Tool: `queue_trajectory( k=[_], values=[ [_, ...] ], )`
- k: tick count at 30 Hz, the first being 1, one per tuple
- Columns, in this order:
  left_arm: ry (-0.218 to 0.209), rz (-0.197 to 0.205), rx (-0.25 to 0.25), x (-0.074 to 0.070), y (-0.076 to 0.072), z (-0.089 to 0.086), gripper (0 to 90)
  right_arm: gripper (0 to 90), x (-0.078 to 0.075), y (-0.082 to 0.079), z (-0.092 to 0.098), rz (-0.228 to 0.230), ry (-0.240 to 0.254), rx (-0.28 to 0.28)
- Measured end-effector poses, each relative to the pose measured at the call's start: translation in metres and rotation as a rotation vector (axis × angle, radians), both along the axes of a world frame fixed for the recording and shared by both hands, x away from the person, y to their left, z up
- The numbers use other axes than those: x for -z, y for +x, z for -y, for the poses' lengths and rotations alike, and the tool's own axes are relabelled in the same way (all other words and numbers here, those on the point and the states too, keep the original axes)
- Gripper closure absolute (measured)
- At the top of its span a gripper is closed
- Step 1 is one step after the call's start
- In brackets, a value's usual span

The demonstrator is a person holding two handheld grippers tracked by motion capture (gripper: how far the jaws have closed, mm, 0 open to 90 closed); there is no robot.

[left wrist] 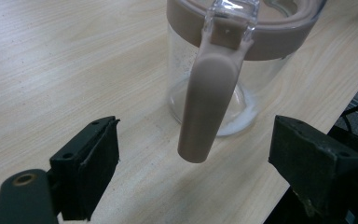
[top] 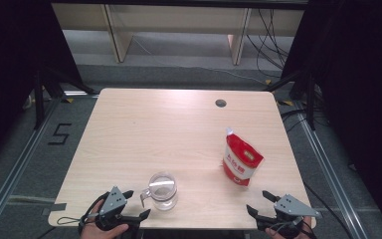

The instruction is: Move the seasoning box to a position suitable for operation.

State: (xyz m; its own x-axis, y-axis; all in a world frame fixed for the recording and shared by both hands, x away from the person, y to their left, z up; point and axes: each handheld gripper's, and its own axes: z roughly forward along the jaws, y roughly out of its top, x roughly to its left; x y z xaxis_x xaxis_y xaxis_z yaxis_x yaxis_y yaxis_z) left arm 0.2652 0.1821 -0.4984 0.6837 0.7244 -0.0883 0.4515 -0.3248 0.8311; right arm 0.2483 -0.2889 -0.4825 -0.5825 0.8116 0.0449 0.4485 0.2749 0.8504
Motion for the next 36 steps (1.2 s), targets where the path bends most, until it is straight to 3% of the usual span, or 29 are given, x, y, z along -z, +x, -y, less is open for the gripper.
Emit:
queue_trajectory(
  k=[3, 5, 7, 9, 16, 18, 20, 23, 25, 28, 29, 34, 36],
  values=[
    [0.002, 0.002, 0.001, 0.0, 0.0, 0.0, 15.5, 27.3, 0.0, 0.001, 0.001, 0.018, -0.017, -0.007],
    [0.014, 0.002, 0.003, 0.0, 0.001, -0.001, 15.5, 27.3, 0.0, 0.0, 0.0, 0.002, -0.003, -0.002],
    [-0.007, -0.004, -0.011, 0.0, 0.0, 0.0, 15.5, 27.3, 0.0, 0.002, 0.002, 0.023, -0.016, -0.009],
    [-0.011, -0.01, -0.014, 0.0, 0.0, 0.0, 15.5, 27.3, 0.0, -0.001, 0.0, -0.002, 0.003, 0.006],
    [-0.024, 0.0, -0.01, -0.001, 0.001, 0.0, 17.8, 27.3, 0.0, 0.001, 0.001, 0.013, -0.007, -0.002],
    [-0.007, 0.004, -0.003, -0.002, 0.002, -0.002, 19.0, 27.3, 0.0, 0.001, 0.001, 0.017, -0.006, -0.005],
    [-0.031, -0.016, -0.022, -0.002, 0.0, -0.001, 24.2, 27.3, 0.001, 0.002, 0.001, 0.018, -0.013, -0.007],
    [-0.024, 0.001, -0.008, -0.002, 0.002, -0.001, 26.8, 27.3, 0.0, 0.002, 0.001, 0.017, -0.008, -0.009],
    [-0.025, 0.022, -0.003, -0.004, 0.002, 0.001, 35.8, 27.3, 0.001, 0.002, 0.001, 0.016, -0.015, -0.012],
    [-0.025, 0.041, 0.0, -0.006, 0.0, 0.001, 39.6, 27.3, 0.001, 0.002, 0.001, 0.015, -0.014, -0.012],
    [-0.037, 0.055, 0.003, -0.007, -0.001, 0.0, 48.7, 27.3, 0.001, 0.002, 0.001, 0.022, -0.019, -0.016],
    [-0.034, 0.086, 0.017, -0.01, 0.0, -0.002, 59.5, 27.3, 0.001, 0.001, 0.0, 0.0, -0.008, -0.009],
    [-0.041, 0.086, 0.035, -0.009, 0.0, -0.001, 63.5, 27.3, 0.001, 0.003, 0.001, 0.017, -0.016, -0.026]
  ],
)
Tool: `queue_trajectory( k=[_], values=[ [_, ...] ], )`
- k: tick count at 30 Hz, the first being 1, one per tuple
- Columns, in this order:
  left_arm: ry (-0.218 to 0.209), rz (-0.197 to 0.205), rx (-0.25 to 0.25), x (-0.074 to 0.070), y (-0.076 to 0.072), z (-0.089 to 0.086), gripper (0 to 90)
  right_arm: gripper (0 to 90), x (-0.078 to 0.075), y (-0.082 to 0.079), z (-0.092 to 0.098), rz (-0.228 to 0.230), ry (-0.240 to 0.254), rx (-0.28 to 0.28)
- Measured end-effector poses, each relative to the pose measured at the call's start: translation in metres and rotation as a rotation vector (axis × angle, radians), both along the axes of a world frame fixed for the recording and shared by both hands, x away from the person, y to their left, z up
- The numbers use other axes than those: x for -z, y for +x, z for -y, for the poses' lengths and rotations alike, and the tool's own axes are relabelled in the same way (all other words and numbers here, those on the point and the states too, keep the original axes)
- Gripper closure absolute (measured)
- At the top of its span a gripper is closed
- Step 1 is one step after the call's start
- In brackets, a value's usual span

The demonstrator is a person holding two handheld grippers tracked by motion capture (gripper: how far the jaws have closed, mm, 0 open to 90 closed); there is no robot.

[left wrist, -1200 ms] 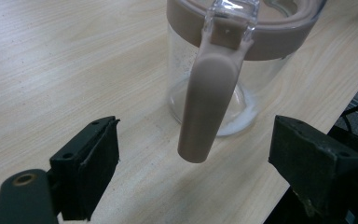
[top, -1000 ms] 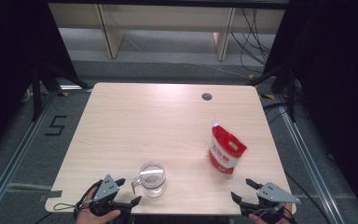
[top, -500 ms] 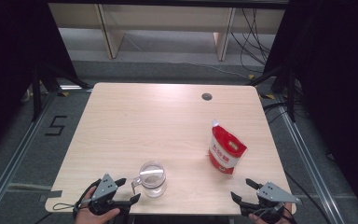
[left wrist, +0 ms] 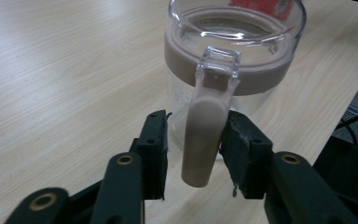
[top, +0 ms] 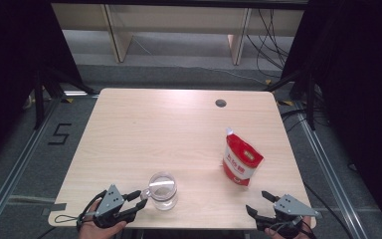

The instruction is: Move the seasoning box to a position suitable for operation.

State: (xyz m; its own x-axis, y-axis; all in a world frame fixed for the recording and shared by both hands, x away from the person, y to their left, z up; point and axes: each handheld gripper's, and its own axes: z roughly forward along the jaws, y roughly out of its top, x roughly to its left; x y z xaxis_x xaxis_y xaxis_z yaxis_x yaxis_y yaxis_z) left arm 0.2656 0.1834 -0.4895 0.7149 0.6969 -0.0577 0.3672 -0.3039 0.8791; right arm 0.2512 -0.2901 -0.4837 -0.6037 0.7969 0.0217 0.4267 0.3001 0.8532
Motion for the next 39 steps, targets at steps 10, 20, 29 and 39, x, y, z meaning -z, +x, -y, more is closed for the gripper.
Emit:
queue_trajectory(
  k=[10, 20, 29, 39],
  values=[
    [0.045, 0.016, 0.035, -0.001, 0.001, 0.002, 72.5, 27.3, 0.0, 0.0, 0.0, -0.002, -0.002, -0.001],
    [0.034, 0.027, 0.042, -0.002, 0.001, 0.008, 72.9, 27.3, 0.0, 0.0, -0.001, -0.006, 0.006, 0.006],
    [0.056, 0.023, 0.043, -0.005, 0.002, 0.019, 73.0, 27.3, 0.0, 0.0, -0.001, -0.003, 0.006, 0.002],
    [0.04, 0.018, 0.066, -0.003, 0.006, 0.042, 73.0, 27.3, 0.0, 0.001, -0.001, 0.001, 0.001, 0.003]
  ],
)
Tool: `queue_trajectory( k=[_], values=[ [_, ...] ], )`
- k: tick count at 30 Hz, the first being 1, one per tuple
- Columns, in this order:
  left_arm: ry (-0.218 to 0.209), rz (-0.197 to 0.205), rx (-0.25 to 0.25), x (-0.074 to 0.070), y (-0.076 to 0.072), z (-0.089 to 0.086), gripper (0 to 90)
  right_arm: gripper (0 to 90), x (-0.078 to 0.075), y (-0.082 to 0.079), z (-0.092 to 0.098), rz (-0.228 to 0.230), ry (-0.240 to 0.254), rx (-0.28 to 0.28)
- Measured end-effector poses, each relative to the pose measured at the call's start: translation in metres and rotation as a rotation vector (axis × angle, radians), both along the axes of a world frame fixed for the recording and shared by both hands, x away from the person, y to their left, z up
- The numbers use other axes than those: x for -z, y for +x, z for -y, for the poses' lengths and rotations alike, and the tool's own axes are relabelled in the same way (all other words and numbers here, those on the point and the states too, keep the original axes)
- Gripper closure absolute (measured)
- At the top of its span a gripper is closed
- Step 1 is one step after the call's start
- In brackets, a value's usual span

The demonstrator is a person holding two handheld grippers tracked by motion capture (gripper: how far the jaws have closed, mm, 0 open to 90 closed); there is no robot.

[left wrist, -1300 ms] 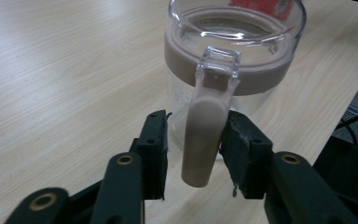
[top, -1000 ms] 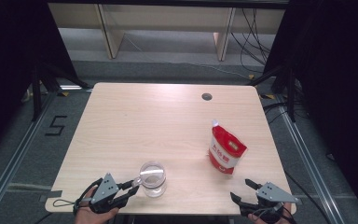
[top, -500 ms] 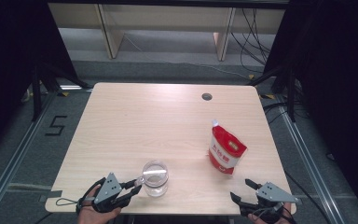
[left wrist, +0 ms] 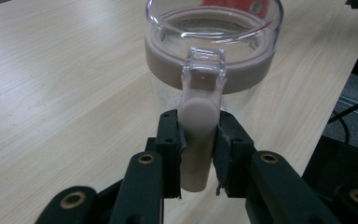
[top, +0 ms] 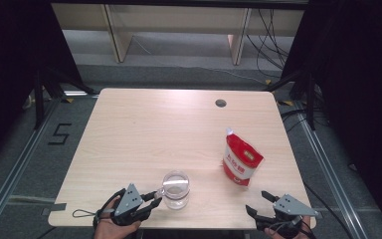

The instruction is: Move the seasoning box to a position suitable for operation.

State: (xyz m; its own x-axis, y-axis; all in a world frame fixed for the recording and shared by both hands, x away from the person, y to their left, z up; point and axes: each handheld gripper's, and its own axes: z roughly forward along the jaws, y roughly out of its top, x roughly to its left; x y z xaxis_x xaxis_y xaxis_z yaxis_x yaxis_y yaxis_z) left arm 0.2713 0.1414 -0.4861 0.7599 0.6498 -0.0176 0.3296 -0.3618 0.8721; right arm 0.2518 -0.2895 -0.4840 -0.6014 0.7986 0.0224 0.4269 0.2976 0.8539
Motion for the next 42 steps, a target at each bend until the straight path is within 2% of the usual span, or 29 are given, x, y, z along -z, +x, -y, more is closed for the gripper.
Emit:
queue_trajectory(
  k=[1, 2, 3, 4, 6, 10, 13, 14, 16, 17, 18, 20, 21, 23, 28, 30, 32, 34, 38, 39, 42],
  values=[
    [-0.009, 0.002, 0.007, 0.001, 0.001, 0.002, 73.0, 27.3, 0.0, 0.0, 0.0, 0.0, 0.0, 0.0],
    [0.025, 0.007, 0.008, -0.001, 0.002, 0.003, 73.0, 27.3, 0.0, 0.0, 0.0, -0.001, 0.002, 0.001],
    [0.0, 0.007, 0.012, 0.0, 0.002, 0.005, 73.0, 27.3, 0.0, 0.0, 0.0, -0.001, 0.002, 0.001],
    [0.005, 0.008, 0.013, -0.001, 0.004, 0.008, 73.0, 27.3, 0.0, -0.002, -0.002, -0.02, 0.019, 0.017],
    [0.006, 0.014, 0.03, -0.001, 0.006, 0.009, 73.0, 27.3, 0.0, 0.0, -0.001, -0.009, 0.013, 0.003],
    [-0.006, 0.014, 0.034, 0.001, 0.01, 0.016, 73.0, 27.3, 0.0, 0.0, -0.001, -0.007, 0.011, 0.003],
    [0.001, 0.015, 0.04, 0.001, 0.014, 0.022, 73.0, 27.3, 0.0, 0.0, 0.0, -0.007, 0.012, 0.005],
    [0.012, 0.027, 0.049, 0.001, 0.015, 0.023, 73.0, 27.3, 0.0, 0.0, 0.0, -0.007, 0.012, 0.005],
    [0.001, 0.024, 0.047, 0.001, 0.017, 0.027, 73.1, 27.3, 0.0, 0.0, 0.0, -0.006, 0.011, 0.004],
    [0.002, 0.026, 0.057, 0.001, 0.019, 0.029, 73.1, 27.3, 0.0, -0.002, -0.002, -0.026, 0.025, 0.016],
    [-0.005, 0.032, 0.066, 0.002, 0.021, 0.031, 73.1, 27.3, 0.0, -0.001, -0.001, -0.012, 0.014, 0.011],
    [-0.006, 0.03, 0.074, 0.002, 0.022, 0.034, 73.1, 27.3, 0.0, -0.002, -0.002, -0.022, 0.021, 0.016],
    [-0.001, 0.029, 0.076, 0.001, 0.023, 0.036, 73.1, 27.3, 0.0, 0.0, 0.0, -0.009, 0.013, 0.007],
    [0.002, 0.03, 0.089, 0.001, 0.025, 0.037, 73.1, 27.3, 0.0, -0.002, -0.001, -0.025, 0.024, 0.02],
    [-0.009, 0.031, 0.098, 0.002, 0.029, 0.042, 73.1, 27.3, 0.0, -0.002, -0.001, -0.019, 0.016, 0.014],
    [-0.001, 0.029, 0.104, 0.002, 0.03, 0.042, 73.1, 27.3, 0.0, -0.002, -0.001, -0.021, 0.018, 0.016],
    [0.004, 0.038, 0.112, 0.002, 0.033, 0.043, 73.1, 27.3, 0.0, 0.0, 0.0, -0.001, 0.005, -0.002],
    [-0.004, 0.03, 0.124, 0.002, 0.036, 0.044, 73.1, 27.3, 0.0, 0.0, 0.0, -0.001, 0.004, -0.002],
    [0.011, 0.05, 0.127, 0.001, 0.039, 0.042, 73.2, 27.3, 0.0, 0.0, 0.0, -0.003, 0.007, 0.0],
    [0.011, 0.036, 0.12, 0.001, 0.039, 0.042, 73.2, 27.3, 0.0, 0.0, 0.0, -0.003, 0.007, 0.0],
    [0.008, 0.047, 0.129, 0.002, 0.043, 0.042, 73.2, 27.3, 0.0, 0.0, 0.0, -0.009, 0.004, -0.004]
  ],
)
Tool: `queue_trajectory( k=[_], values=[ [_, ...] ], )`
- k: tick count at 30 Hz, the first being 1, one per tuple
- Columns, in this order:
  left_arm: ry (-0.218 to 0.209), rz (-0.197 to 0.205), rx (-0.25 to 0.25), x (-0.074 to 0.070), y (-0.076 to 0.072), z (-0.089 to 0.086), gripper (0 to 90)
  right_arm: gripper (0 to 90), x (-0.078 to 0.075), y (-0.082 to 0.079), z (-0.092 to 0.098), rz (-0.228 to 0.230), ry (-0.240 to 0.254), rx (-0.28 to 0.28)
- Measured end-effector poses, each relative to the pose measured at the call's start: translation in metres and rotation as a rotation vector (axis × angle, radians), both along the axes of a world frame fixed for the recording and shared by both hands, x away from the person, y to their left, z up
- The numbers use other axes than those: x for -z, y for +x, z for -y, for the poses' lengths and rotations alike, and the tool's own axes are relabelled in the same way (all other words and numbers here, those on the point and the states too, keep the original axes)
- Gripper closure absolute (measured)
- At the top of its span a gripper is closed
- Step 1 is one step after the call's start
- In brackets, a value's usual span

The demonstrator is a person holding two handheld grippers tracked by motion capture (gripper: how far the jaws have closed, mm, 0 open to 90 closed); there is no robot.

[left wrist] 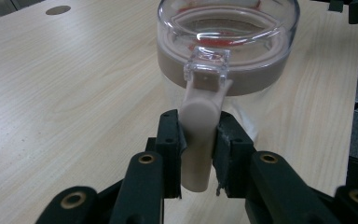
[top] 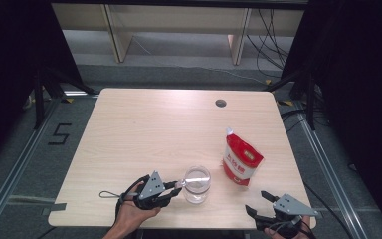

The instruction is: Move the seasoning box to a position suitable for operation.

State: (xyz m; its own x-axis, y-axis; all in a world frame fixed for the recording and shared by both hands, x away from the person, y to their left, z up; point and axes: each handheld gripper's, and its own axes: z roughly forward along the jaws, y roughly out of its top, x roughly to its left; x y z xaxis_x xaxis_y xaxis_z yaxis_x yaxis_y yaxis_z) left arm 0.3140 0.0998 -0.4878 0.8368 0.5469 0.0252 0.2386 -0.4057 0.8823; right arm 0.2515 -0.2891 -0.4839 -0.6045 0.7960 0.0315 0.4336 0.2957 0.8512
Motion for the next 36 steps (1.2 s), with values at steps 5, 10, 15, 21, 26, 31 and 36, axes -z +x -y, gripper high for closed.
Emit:
queue_trajectory(
  k=[5, 10, 15, 21, 26, 31, 36],
  values=[
    [-0.005, -0.012, 0.006, 0.0, 0.002, 0.0, 73.1, 27.3, -0.001, -0.002, -0.001, -0.014, 0.01, 0.011],
    [-0.002, -0.02, -0.005, -0.001, 0.001, 0.0, 73.0, 27.3, 0.0, -0.002, -0.002, -0.009, 0.026, 0.006],
    [0.003, -0.02, -0.007, -0.001, 0.002, 0.0, 72.9, 27.3, 0.0, 0.0, -0.001, 0.024, -0.005, -0.016],
    [-0.011, -0.04, -0.013, 0.0, 0.002, 0.0, 72.6, 27.3, 0.0, 0.0, -0.001, 0.022, -0.005, -0.017],
    [-0.023, -0.04, -0.017, 0.001, 0.003, -0.001, 71.4, 27.3, 0.0, 0.0, -0.002, 0.02, 0.001, -0.023],
    [-0.039, -0.05, -0.014, -0.001, 0.003, -0.007, 63.7, 27.0, -0.001, -0.002, -0.004, 0.008, 0.023, -0.019],
    [-0.052, -0.062, -0.022, -0.005, -0.003, -0.017, 60.9, 27.1, -0.001, -0.003, -0.005, 0.0, 0.016, -0.019]
  ],
)
